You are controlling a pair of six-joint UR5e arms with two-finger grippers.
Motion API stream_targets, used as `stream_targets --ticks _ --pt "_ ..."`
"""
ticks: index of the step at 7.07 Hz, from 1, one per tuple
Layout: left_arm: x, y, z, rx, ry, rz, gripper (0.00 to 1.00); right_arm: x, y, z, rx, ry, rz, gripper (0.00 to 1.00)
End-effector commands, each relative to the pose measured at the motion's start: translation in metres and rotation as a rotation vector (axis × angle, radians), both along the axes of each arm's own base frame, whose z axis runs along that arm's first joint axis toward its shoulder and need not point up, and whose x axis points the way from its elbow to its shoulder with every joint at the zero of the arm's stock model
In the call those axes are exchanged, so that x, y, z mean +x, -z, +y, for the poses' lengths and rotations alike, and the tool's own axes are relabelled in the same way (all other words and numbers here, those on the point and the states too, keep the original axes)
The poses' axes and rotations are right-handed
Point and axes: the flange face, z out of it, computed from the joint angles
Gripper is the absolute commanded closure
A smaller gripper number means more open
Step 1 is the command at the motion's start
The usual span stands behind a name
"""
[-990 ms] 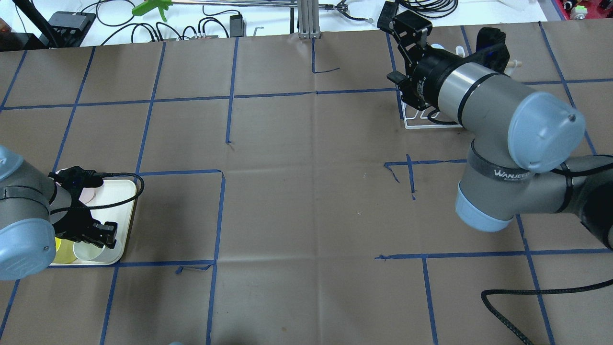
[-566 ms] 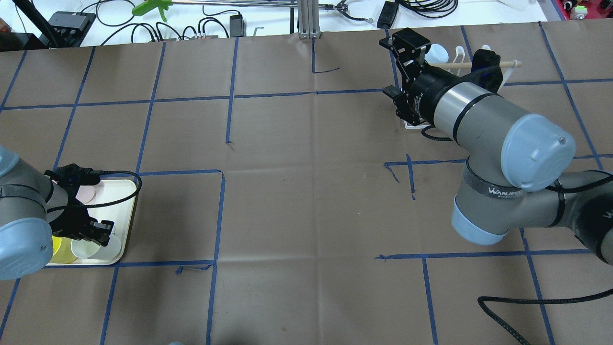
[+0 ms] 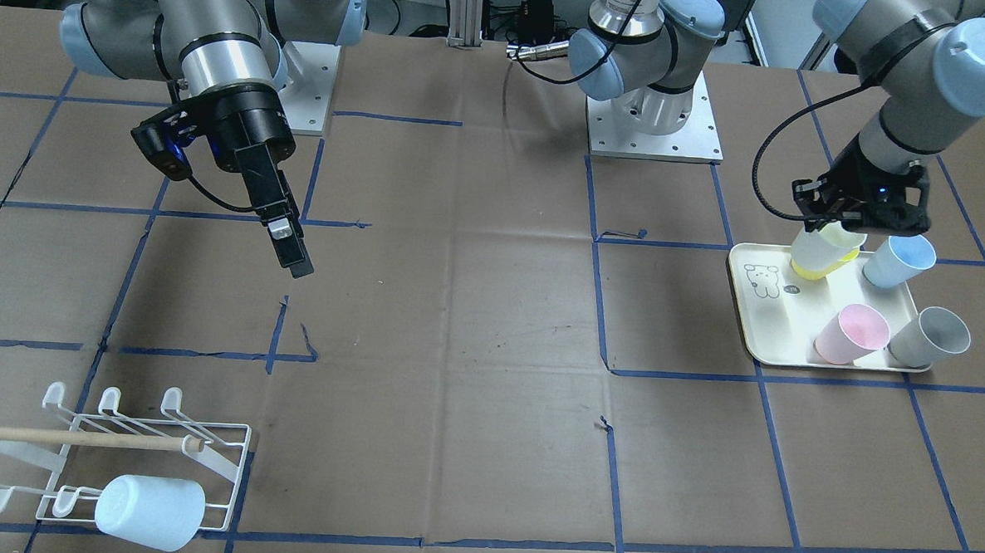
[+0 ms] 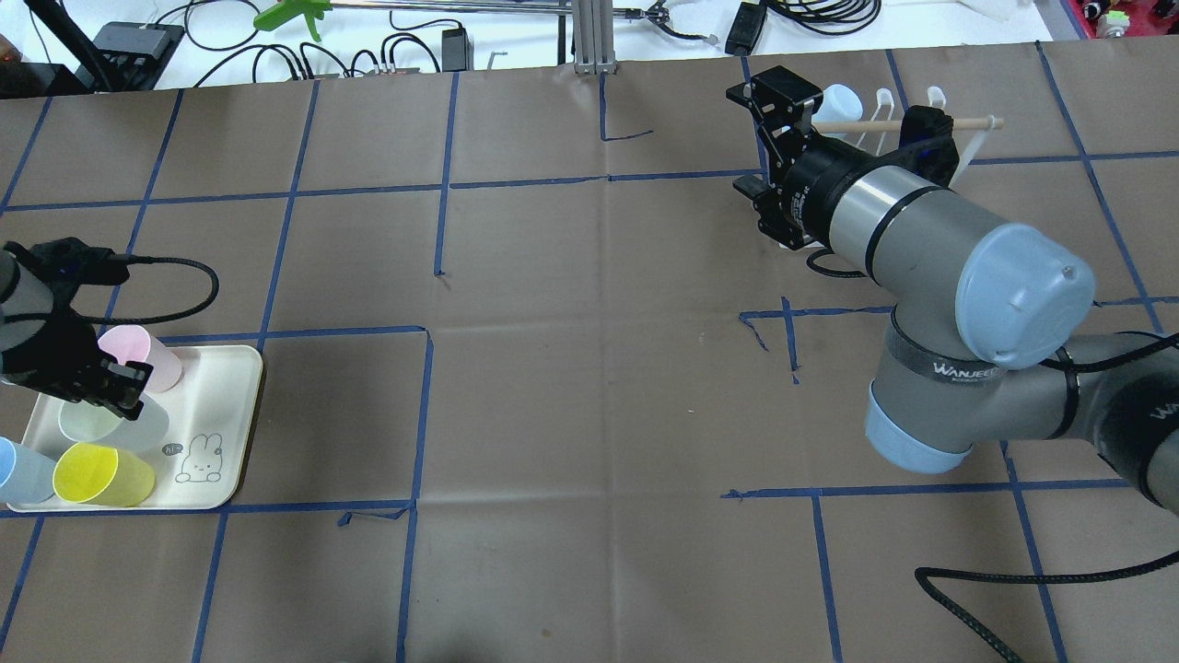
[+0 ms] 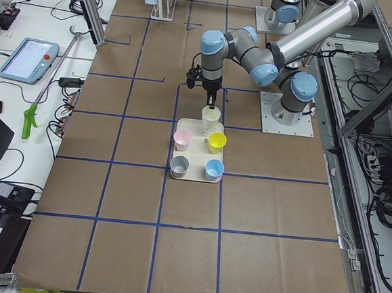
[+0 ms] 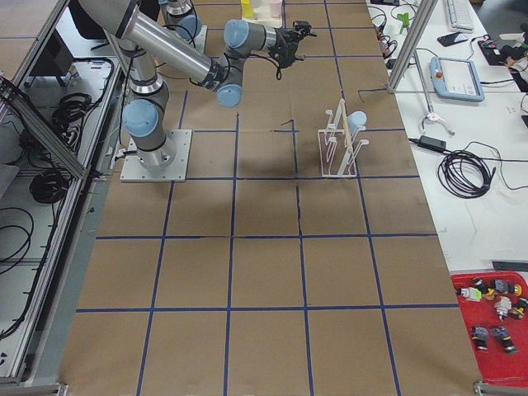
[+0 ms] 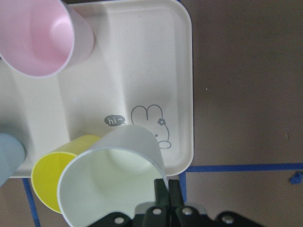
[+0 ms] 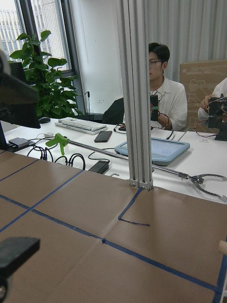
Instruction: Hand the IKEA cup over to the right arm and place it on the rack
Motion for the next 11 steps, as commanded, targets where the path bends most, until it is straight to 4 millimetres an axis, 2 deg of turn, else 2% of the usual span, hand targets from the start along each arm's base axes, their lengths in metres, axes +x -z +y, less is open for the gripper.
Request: stream_targets --ticks 1,2,3,4,5,8,9,11 --pt "-0.006 -0.087 -0.043 0.005 0.037 0.009 1.00 0.000 0.003 -0.001 0.005 0.000 0.000 0.00" --pt "-0.005 -0.108 -0.065 0.008 0.055 0.012 1.00 0.000 0.002 -0.001 0.003 -0.001 -0.001 0.00" --pt "-0.005 -0.115 -0.085 0.005 0.072 0.012 1.00 0.003 0.001 0.000 0.005 -0.028 -0.015 0.00" --pt "-0.004 -0.111 -0.102 -0.005 0.085 0.035 1.00 0.004 0.001 0.001 0.006 -0.042 -0.022 0.00" --pt "-0.013 -0.107 -0.121 -0.074 0.100 0.110 1.00 0.004 0.001 0.001 0.008 -0.042 -0.022 0.00" --pt "-0.051 -0.113 -0.163 -0.449 0.221 0.369 1.00 0.012 0.011 -0.001 0.032 -0.127 -0.062 0.00" --pt "-0.068 -0.109 -0.167 -0.550 0.308 0.447 1.00 0.014 0.010 0.000 0.033 -0.141 -0.068 0.00" --pt "-0.115 -0.093 -0.159 -0.717 0.504 0.558 1.00 0.014 0.012 0.000 0.043 -0.145 -0.071 0.00"
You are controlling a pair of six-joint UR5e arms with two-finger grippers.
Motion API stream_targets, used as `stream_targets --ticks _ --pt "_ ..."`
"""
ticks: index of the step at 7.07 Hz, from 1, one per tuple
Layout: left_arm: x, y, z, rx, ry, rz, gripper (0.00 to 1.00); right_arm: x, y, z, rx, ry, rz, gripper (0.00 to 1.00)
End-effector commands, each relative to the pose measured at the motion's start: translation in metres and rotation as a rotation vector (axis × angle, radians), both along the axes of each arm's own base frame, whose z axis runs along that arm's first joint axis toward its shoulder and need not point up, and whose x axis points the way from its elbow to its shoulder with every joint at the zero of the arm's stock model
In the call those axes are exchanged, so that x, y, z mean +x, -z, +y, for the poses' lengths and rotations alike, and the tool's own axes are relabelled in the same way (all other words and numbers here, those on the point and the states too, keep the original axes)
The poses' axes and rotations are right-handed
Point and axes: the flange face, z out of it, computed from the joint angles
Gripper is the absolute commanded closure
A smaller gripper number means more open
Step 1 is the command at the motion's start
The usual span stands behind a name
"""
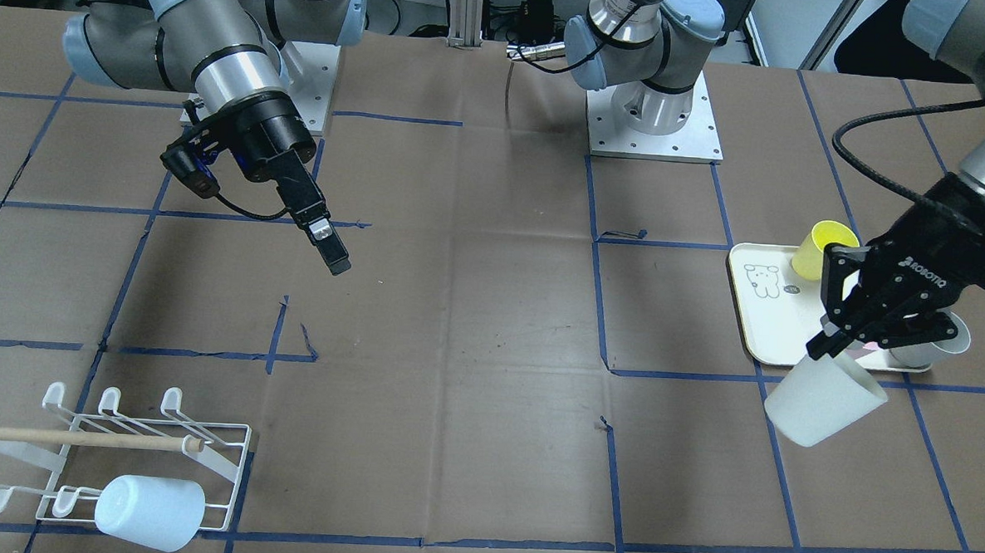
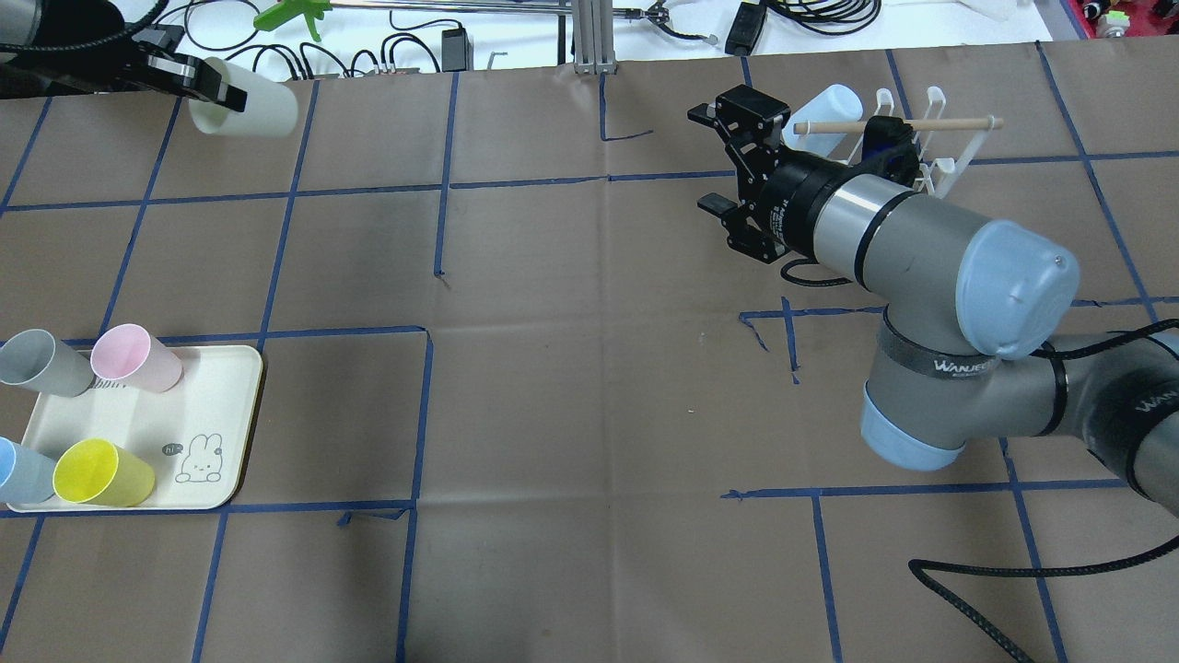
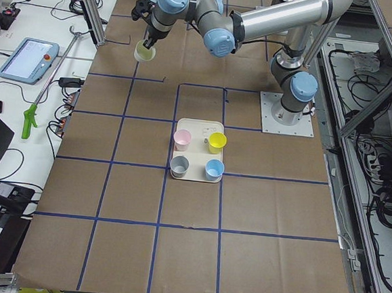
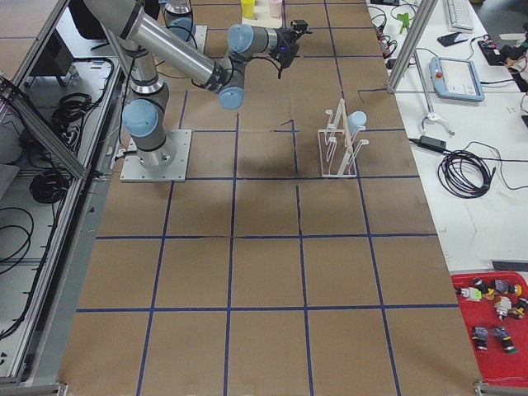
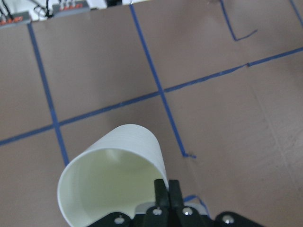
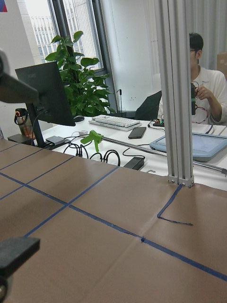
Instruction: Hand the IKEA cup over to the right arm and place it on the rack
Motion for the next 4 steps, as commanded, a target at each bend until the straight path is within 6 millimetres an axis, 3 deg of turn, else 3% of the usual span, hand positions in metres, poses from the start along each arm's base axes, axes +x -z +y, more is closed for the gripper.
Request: stream_targets --ticks 1,2,4 --pt "-0.049 0.016 0.008 -0.212 0.193 0.129 1.00 0.001 0.003 -0.001 0.012 -0.005 -0.004 0.00" --pt "-0.074 0.028 0.016 -0.295 0.280 0.205 1.00 0.000 0.004 -0.002 0.015 -0.002 -0.003 0.00" --pt "-0.106 0.075 0.040 -0.426 0.391 0.351 1.00 -0.001 0.005 -0.002 0.013 0.006 0.005 0.00"
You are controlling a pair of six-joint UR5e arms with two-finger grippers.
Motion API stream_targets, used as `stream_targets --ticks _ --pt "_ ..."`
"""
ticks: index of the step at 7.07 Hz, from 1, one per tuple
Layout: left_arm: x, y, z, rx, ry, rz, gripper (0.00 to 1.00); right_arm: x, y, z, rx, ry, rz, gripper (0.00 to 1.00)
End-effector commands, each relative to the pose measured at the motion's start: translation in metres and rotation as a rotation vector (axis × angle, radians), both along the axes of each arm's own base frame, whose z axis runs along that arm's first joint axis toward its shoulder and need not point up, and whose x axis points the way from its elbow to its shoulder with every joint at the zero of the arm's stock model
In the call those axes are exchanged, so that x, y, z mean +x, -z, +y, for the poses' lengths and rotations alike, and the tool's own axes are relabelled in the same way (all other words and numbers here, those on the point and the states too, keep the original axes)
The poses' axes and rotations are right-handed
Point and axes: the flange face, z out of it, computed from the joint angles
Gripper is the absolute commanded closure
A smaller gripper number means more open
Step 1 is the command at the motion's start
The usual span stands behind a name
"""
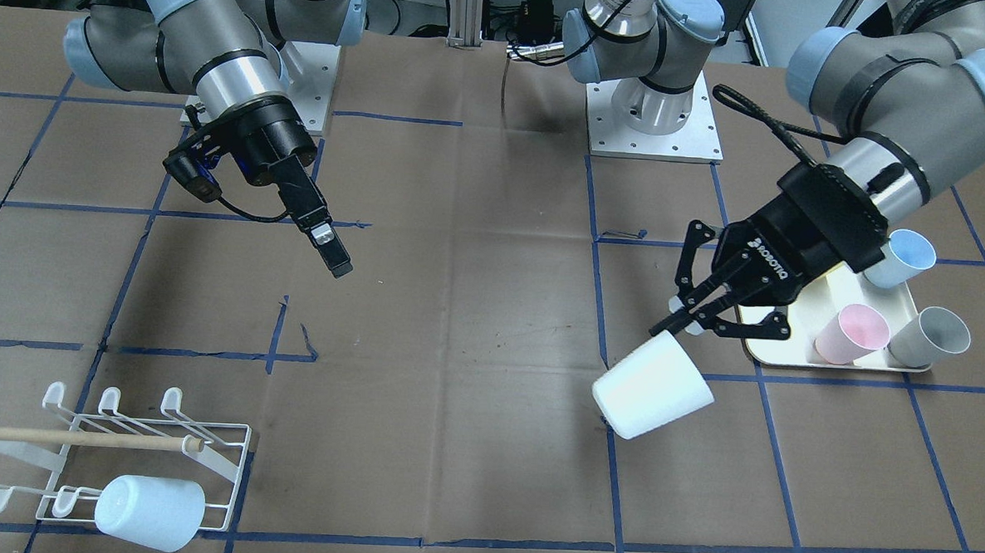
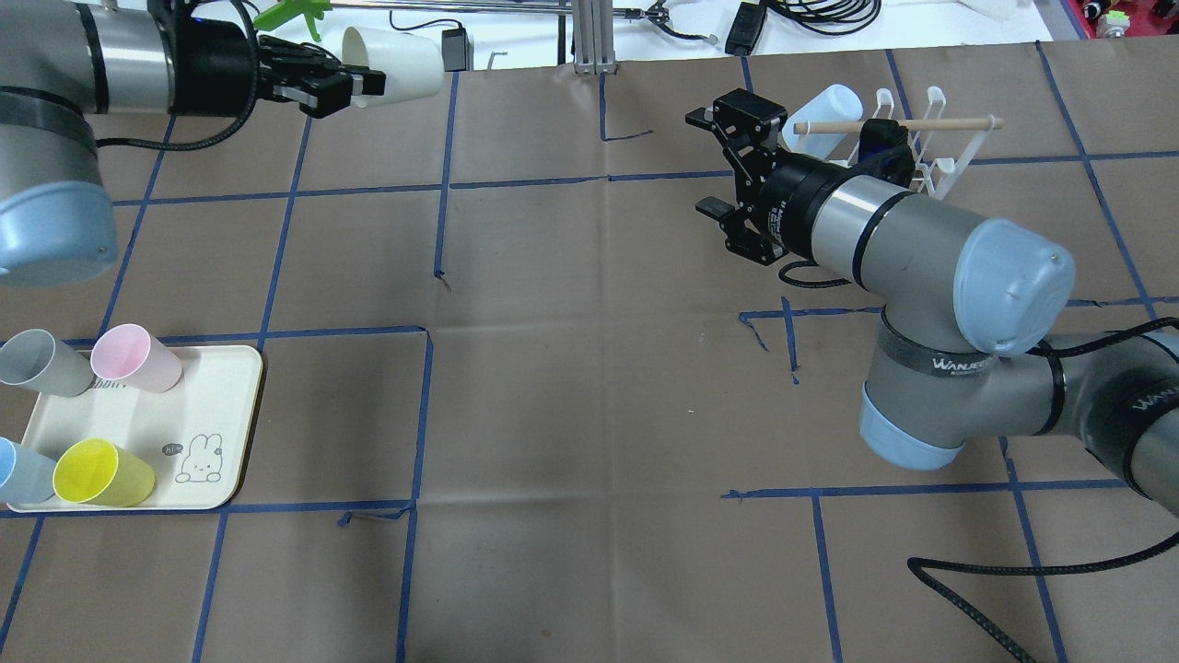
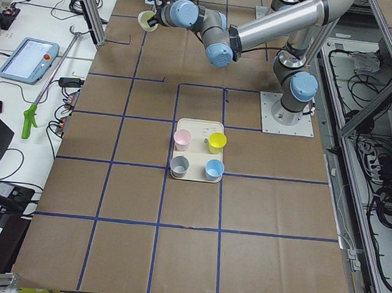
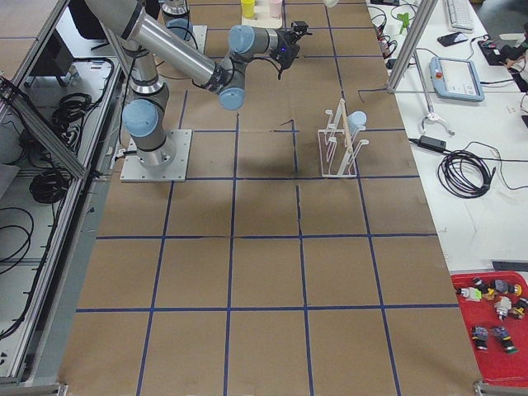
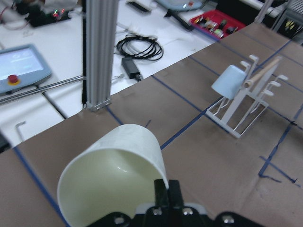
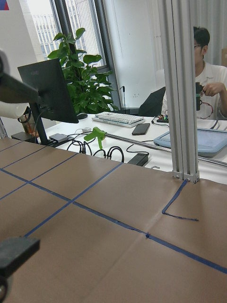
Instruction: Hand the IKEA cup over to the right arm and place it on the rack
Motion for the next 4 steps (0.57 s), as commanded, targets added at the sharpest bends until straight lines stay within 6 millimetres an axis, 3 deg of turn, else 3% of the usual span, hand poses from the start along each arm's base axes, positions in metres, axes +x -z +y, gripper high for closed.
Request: stream_targets --ticks 1,2,3,4 --pt "-0.029 0.045 0.036 -0.132 0.111 0.160 1.00 0.000 0.001 0.000 -0.001 0.003 0.003 0.00" --pt "-0.035 0.063 0.053 -0.165 0.135 0.205 1.00 -0.001 0.001 0.000 0.000 0.007 0.003 0.00" --pt "-0.042 0.074 0.052 -0.176 0.171 0.256 1.00 -0.001 0.001 0.000 0.000 0.007 0.003 0.00" --pt "-0.065 0.099 0.048 -0.173 0.216 0.262 1.00 -0.001 0.001 0.000 0.000 0.008 0.004 0.00"
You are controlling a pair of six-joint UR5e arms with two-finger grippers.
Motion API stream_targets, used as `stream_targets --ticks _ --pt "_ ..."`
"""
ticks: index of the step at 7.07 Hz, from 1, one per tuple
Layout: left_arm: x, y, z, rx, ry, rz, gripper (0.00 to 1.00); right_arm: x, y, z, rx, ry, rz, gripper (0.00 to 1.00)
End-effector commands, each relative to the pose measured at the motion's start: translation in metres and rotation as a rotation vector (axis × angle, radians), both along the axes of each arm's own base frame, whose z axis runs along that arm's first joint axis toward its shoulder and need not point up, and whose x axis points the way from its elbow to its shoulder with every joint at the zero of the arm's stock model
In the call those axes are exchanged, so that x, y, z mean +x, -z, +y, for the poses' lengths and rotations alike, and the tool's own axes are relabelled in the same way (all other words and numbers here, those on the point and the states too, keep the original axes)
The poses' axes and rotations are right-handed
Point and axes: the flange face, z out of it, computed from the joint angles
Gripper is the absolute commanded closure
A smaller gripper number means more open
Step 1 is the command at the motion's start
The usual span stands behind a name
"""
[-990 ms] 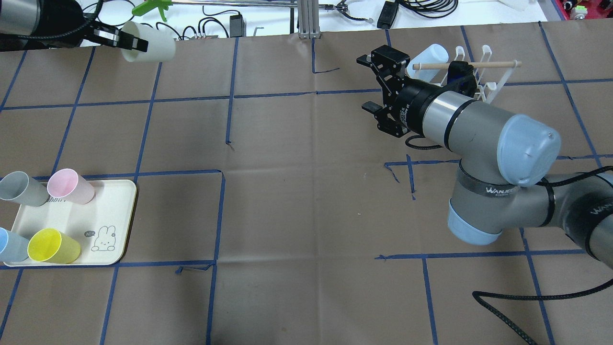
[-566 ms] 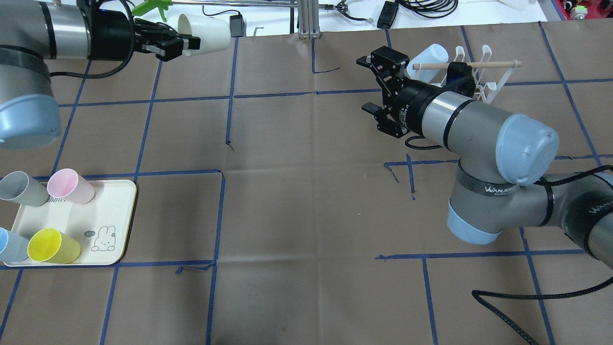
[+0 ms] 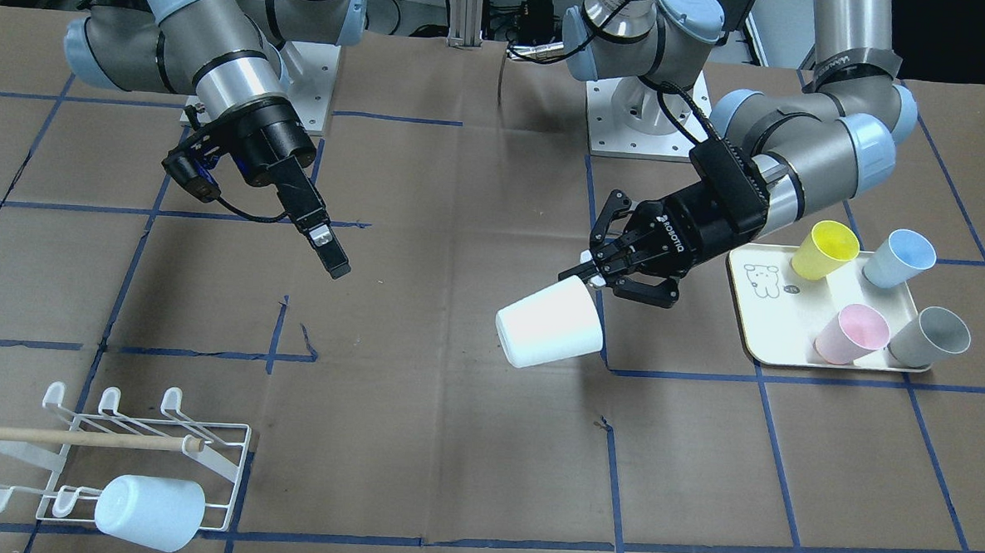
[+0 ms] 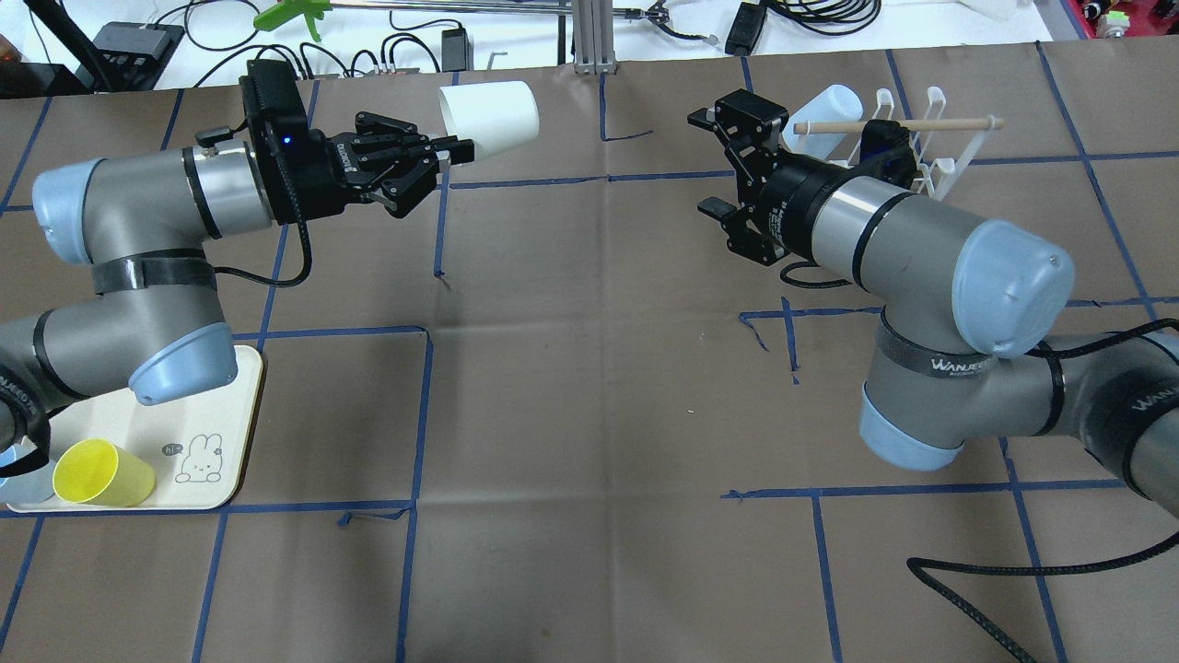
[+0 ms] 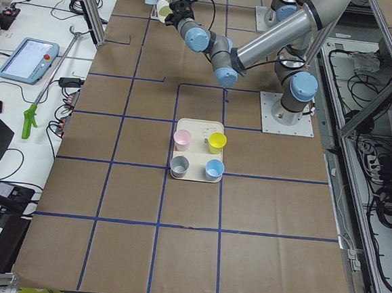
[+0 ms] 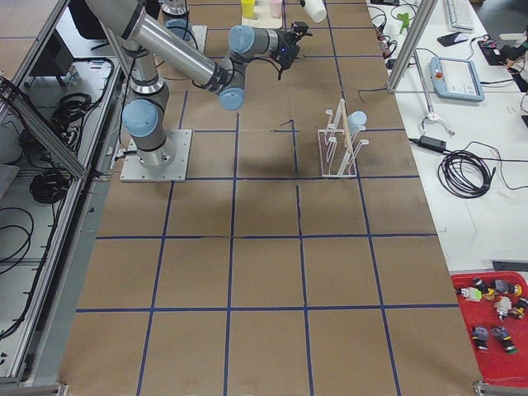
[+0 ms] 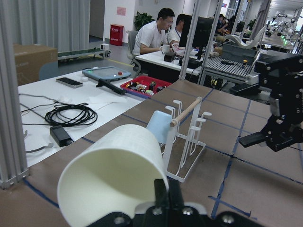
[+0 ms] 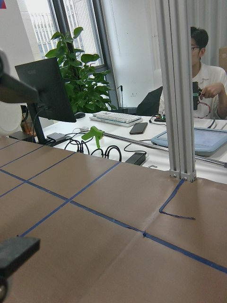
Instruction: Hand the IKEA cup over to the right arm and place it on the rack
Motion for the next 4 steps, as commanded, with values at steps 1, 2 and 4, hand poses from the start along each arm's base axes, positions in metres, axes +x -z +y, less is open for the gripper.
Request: stream_targets --ticks 1,2,4 --pt "-0.039 0.027 0.004 -0.003 0.062 0.037 1.00 0.000 -0.001 0.000 0.000 0.003 -0.002 0.00" --pt "-0.044 0.023 0.009 0.005 0.032 0.063 1.00 0.000 -0.001 -0.001 0.001 0.002 -0.004 0.00" --pt "-0.055 0.024 0.019 0.022 0.020 0.104 0.99 0.001 0.005 -0.003 0.014 0.001 -0.005 0.00"
